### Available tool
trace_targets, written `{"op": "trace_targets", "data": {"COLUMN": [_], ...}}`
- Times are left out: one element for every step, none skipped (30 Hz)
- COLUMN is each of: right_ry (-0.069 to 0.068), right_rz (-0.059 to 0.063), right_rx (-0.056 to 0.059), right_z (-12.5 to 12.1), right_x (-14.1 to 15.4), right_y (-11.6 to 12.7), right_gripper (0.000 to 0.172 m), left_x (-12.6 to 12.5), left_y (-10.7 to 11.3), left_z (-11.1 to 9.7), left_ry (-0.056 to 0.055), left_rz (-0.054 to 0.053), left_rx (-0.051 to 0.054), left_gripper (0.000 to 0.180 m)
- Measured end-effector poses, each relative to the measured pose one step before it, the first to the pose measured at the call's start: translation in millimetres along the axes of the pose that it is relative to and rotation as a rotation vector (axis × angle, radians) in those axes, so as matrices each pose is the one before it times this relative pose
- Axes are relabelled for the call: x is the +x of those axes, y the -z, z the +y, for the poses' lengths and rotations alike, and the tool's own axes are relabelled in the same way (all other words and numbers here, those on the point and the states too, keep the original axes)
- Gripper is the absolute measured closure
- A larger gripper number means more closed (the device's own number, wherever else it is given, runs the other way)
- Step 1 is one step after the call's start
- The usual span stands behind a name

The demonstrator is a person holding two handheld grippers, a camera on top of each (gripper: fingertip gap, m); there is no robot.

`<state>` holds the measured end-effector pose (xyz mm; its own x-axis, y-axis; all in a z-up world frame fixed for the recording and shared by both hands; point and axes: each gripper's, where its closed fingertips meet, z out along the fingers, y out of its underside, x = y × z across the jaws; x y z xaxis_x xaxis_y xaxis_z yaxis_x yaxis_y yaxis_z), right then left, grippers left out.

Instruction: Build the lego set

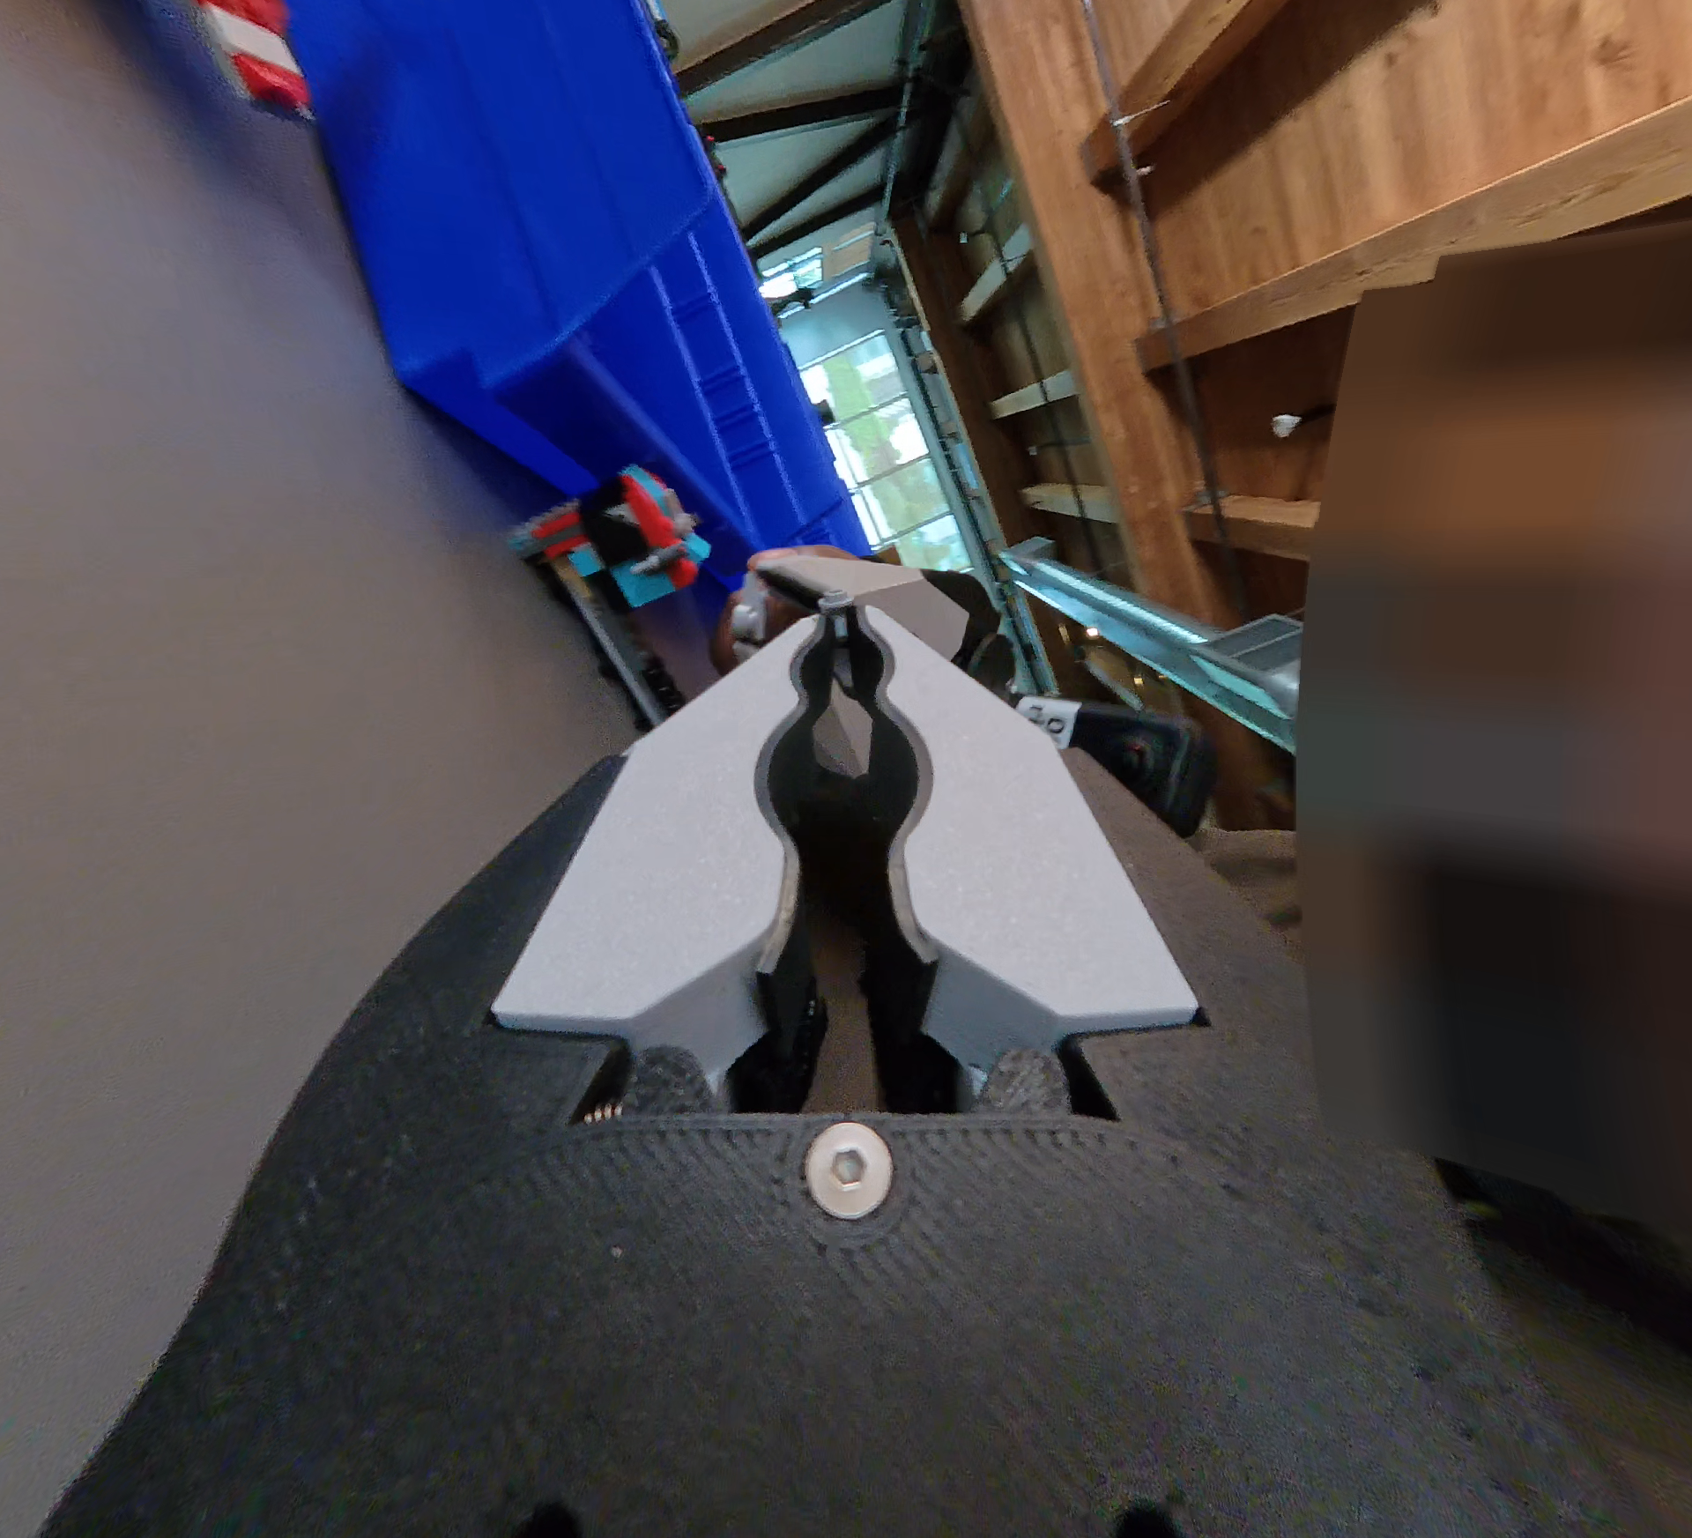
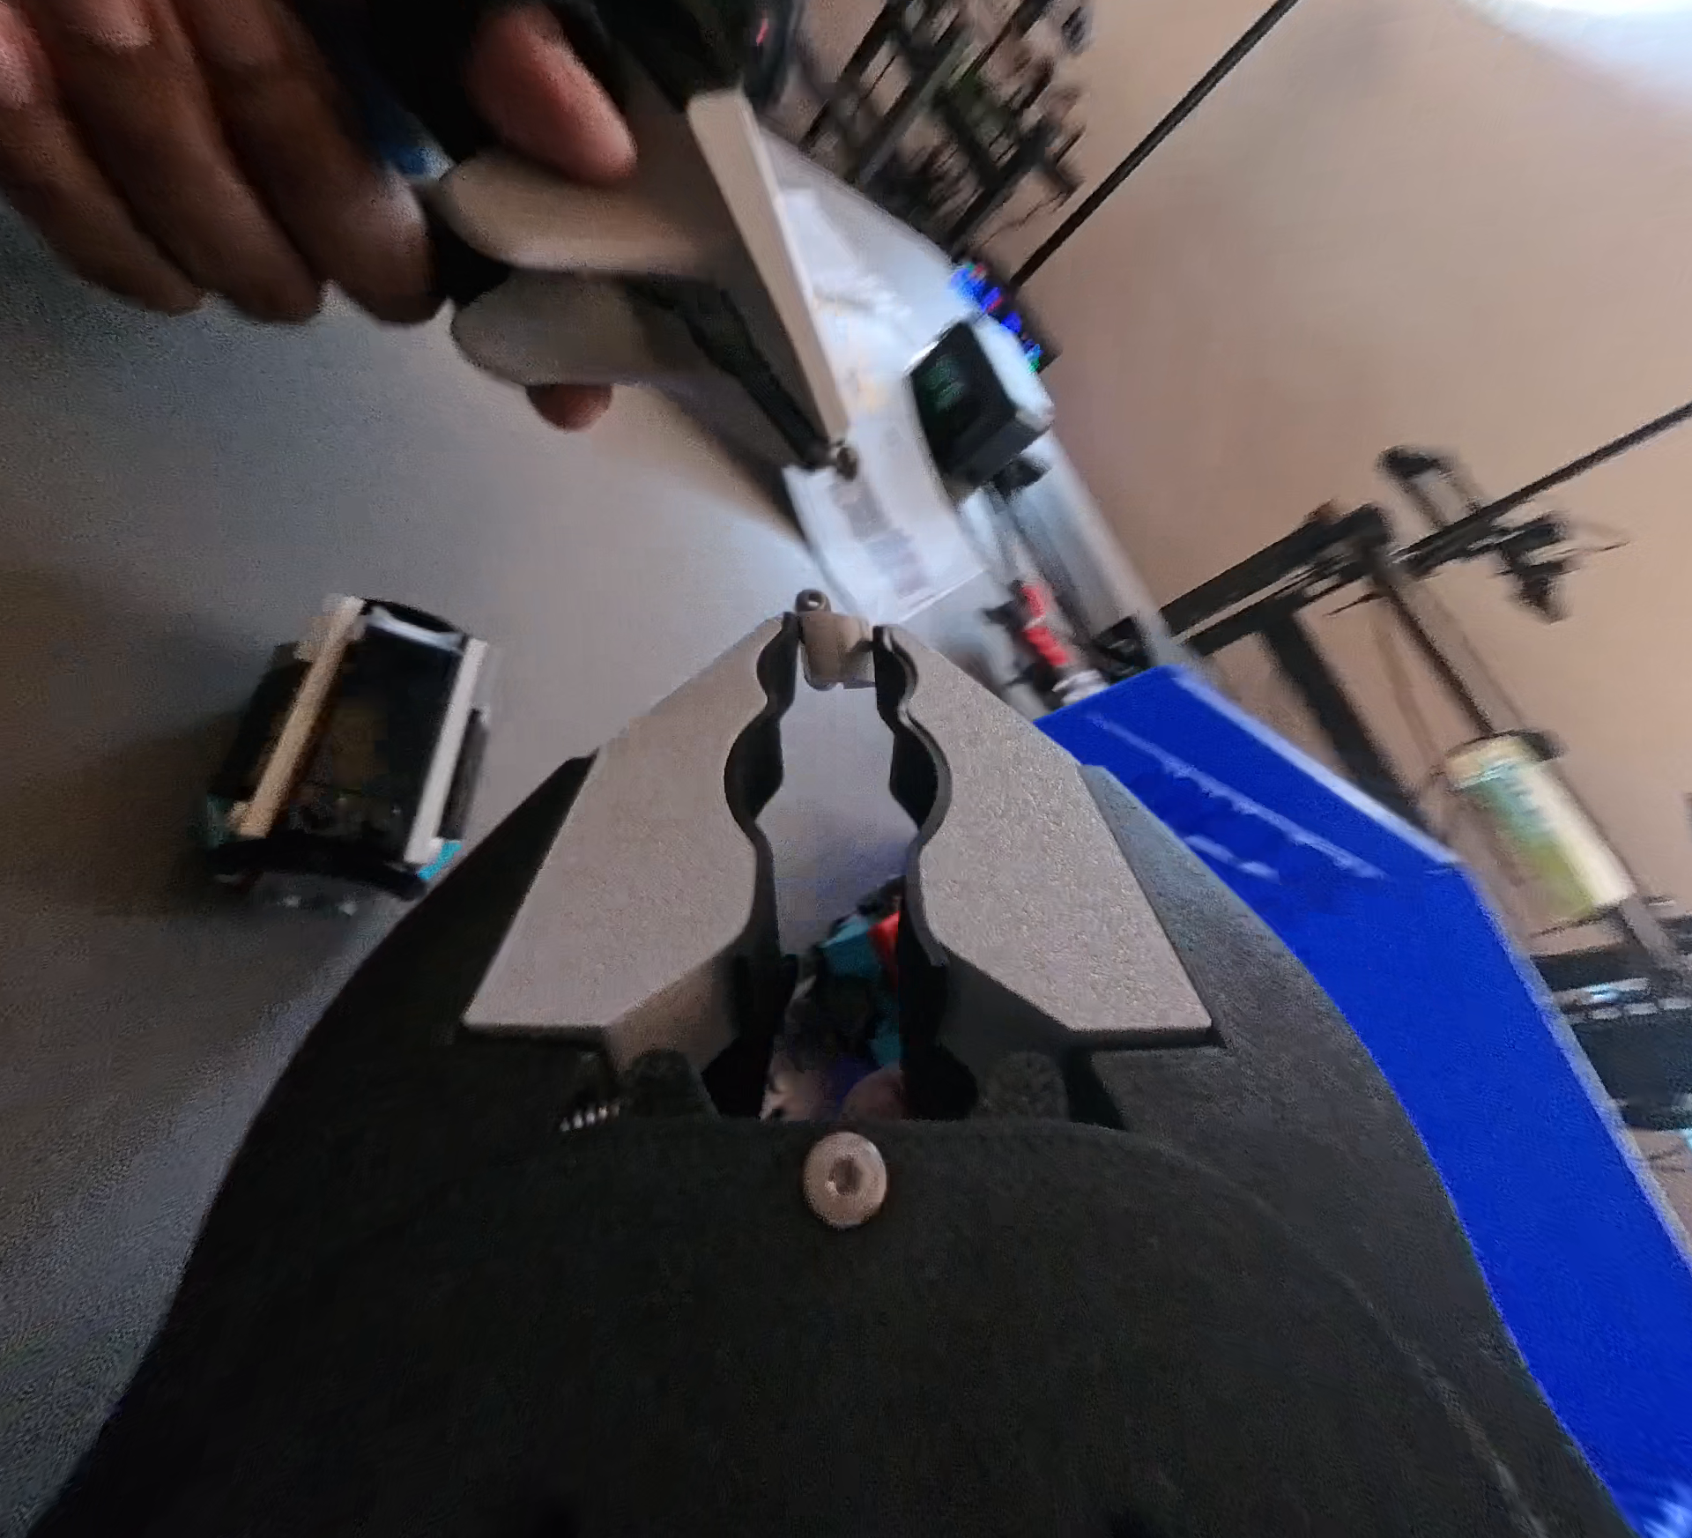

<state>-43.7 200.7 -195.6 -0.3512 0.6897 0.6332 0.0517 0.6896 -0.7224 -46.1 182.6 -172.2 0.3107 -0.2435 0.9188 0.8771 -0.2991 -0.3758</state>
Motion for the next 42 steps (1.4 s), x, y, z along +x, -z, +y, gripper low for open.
{"op": "trace_targets", "data": {"right_ry": [-0.0271, -0.0254, -0.0269, -0.0262, -0.0243, -0.0231, -0.0227, -0.0213, -0.0179, -0.0106, 0.0006, 0.0122, 0.0205, 0.024, 0.0229, 0.0185, 0.0134, 0.0041, -0.0043, -0.0055, -0.0046, -0.0043, -0.0012, 0.0005, -0.0025, -0.0032, -0.0024, -0.0023, -0.0013, -0.0009, -0.0025, -0.0055, -0.0088, -0.0127, -0.0145, -0.0149, -0.0146, -0.0129, -0.01, -0.0072, -0.0049, -0.0025], "right_rz": [-0.0527, -0.0433, -0.0342, -0.0321, -0.0244, -0.0221, -0.0211, -0.0187, -0.0213, -0.021, -0.0141, -0.0062, -0.0026, 0.0006, 0.0041, -0.0018, -0.0046, -0.0018, -0.0032, -0.0067, -0.0088, -0.0115, -0.0096, -0.0022, -0.004, -0.0035, 0.0008, 0.0026, 0.0073, 0.0114, 0.0081, 0.0053, 0.0076, 0.0079, 0.0052, 0.0037, 0.0025, 0.0027, 0.0029, 0.0028, 0.001, -0.0001], "right_rx": [-0.045, -0.0302, -0.0183, -0.015, -0.0124, -0.0141, -0.014, -0.0054, -0.0041, -0.0082, -0.0125, -0.0167, -0.0196, -0.0186, -0.0137, -0.0131, -0.0096, -0.0057, -0.0059, -0.0057, -0.0048, -0.0057, -0.0028, 0.0042, 0.0037, 0.0058, 0.0093, 0.009, 0.0109, 0.0167, 0.0229, 0.0288, 0.0348, 0.0379, 0.0405, 0.0406, 0.0366, 0.032, 0.0289, 0.0254, 0.0215, 0.0179], "right_z": [4.86, 2.77, 0.79, 0.1, -0.22, -0.1, -0.4, -1.8, -2.09, -1.06, -0.2, 1.07, 1.85, 2.25, 1.94, 1.95, 1.48, 1.04, 1.24, 1.18, 1.18, 1.43, 0.86, -0.47, -0.24, -0.46, -0.88, -0.83, -1.11, -1.94, -2.95, -3.77, -4.67, -4.98, -5.12, -4.84, -4.1, -3.31, -2.81, -2.41, -2.02, -1.66], "right_x": [-6.27, -4.93, -3.4, -2.85, -1.62, -1.25, -1.28, -1.25, -2.1, -2.66, -2.27, -1.7, -1.5, -1.29, -0.76, -1.19, -1.14, 0.07, 0.25, -0.04, -0.51, -0.92, -0.97, -0.14, -0.33, -0.24, 0.41, 0.71, 1.48, 2.08, 1.68, 1.24, 1.68, 1.85, 1.53, 1.26, 1.11, 1.05, 1.01, 0.93, 0.48, 0.09], "right_y": [-4.68, -3.47, -2.33, -1.79, -1.81, -2.2, -2.56, -2.47, -2.96, -3.58, -4.15, -4.3, -4.09, -3.65, -2.77, -1.9, -1.13, -0.63, -0.58, -0.47, -0.24, -0.3, 0.1, 0.5, 0.55, 0.74, 1.04, 1.22, 1.7, 2.27, 2.98, 3.31, 3.55, 3.76, 3.66, 3.44, 3.22, 3.05, 2.8, 2.61, 2.27, 1.78], "right_gripper": [0.155, 0.155, 0.155, 0.155, 0.154, 0.154, 0.154, 0.154, 0.154, 0.155, 0.154, 0.154, 0.154, 0.154, 0.154, 0.154, 0.154, 0.154, 0.154, 0.154, 0.154, 0.154, 0.153, 0.153, 0.153, 0.153, 0.152, 0.151, 0.149, 0.149, 0.149, 0.149, 0.149, 0.148, 0.149, 0.149, 0.149, 0.149, 0.149, 0.149, 0.149, 0.149], "left_x": [-2.85, -3.38, -4.19, -3.51, -2.36, -1.85, -2.4, -1.95, -0.19, 0.3, 0.23, 0.29, 0.42, 0.63, -0.54, 1.61, 1.53, 0.33, 0.67, 1.12, 0.83, 0.53, 0.6, 0.62, 0.34, -0.02, -0.12, -0.05, 0.11, 0.15, 0.35, 0.61, 0.04, -0.21, 0.03, 0.35, 0.45, 0.53, 0.48, 0.46, 0.32, 0.16], "left_y": [4.13, 3.92, 4.05, 4.07, 4.1, 4.02, 4.02, 3.81, 3.56, 3.24, 2.91, 2.6, 2.14, 1.99, 1.83, 1.55, 1.3, 0.97, 0.64, 0.13, -0.09, -0.29, -0.5, -0.48, -0.57, -0.46, -0.38, -0.12, -0.03, 0.04, 0.2, 0.01, -0.11, -0.3, -0.4, -0.55, -0.57, -0.82, -0.87, -0.93, -0.85, -0.81], "left_z": [-2.12, -1.67, -1.28, -0.82, -0.28, 0.4, 0.76, 0.3, -0.79, -1.19, -1.2, -0.84, -0.41, 0.34, 0.23, -0.21, 0.42, 0.51, 0.05, 0.05, 0.17, 0.15, 0.21, 0.44, 0.42, 0.39, 0.29, -0.03, -0.19, -0.33, -0.48, -0.42, 0.0, 0.22, 0.33, 0.63, 0.76, 0.73, 1.12, 1.29, 1.16, 0.78], "left_ry": [-0.0201, -0.0289, -0.0343, -0.0356, -0.0334, -0.0277, -0.0195, -0.0079, 0.0048, 0.0142, 0.0169, 0.0172, 0.0153, 0.013, 0.0204, 0.0096, 0.0043, 0.0073, 0.0052, 0.0052, 0.0068, 0.0072, 0.0122, 0.0143, 0.0109, 0.0067, 0.0037, 0.0018, 0.0015, 0.0022, 0.0034, 0.0036, 0.0026, 0.0009, 0.0002, 0.0009, 0.0017, 0.0017, 0.001, 0.0004, 0.0008, 0.0012], "left_rz": [-0.0238, -0.0281, -0.0343, -0.0301, -0.0205, -0.0155, -0.0151, -0.0083, 0.007, 0.0128, 0.0139, 0.0128, 0.0127, 0.0145, 0.0048, 0.0131, 0.0099, 0.0022, 0.004, 0.0066, 0.0061, 0.0059, 0.0089, 0.0101, 0.0072, 0.0036, 0.001, 0.0005, 0.0011, 0.0019, 0.0032, 0.0044, 0.0014, -0.001, 0.0004, 0.0012, 0.0019, 0.002, 0.0013, 0.0008, 0.0003, -0.0001], "left_rx": [-0.0028, -0.0063, -0.0088, -0.0102, -0.0104, -0.0114, -0.0106, -0.0047, 0.0031, 0.0066, 0.0074, 0.0071, 0.005, 0.0032, 0.0038, 0.0055, 0.0019, 0.0013, 0.0032, 0.0018, 0.0013, 0.0019, 0.0031, 0.002, 0.0012, 0.0013, 0.0008, 0.0017, 0.0021, 0.003, 0.0041, 0.0036, 0.0017, 0.0004, -0.0002, -0.0009, -0.001, -0.0008, -0.0017, -0.0028, -0.002, -0.0001], "left_gripper": [0.176, 0.177, 0.177, 0.177, 0.177, 0.177, 0.177, 0.177, 0.177, 0.177, 0.177, 0.177, 0.177, 0.177, 0.177, 0.177, 0.177, 0.177, 0.177, 0.177, 0.177, 0.177, 0.177, 0.177, 0.177, 0.177, 0.177, 0.177, 0.177, 0.177, 0.177, 0.177, 0.177, 0.177, 0.177, 0.177, 0.177, 0.177, 0.177, 0.177, 0.177, 0.177]}}
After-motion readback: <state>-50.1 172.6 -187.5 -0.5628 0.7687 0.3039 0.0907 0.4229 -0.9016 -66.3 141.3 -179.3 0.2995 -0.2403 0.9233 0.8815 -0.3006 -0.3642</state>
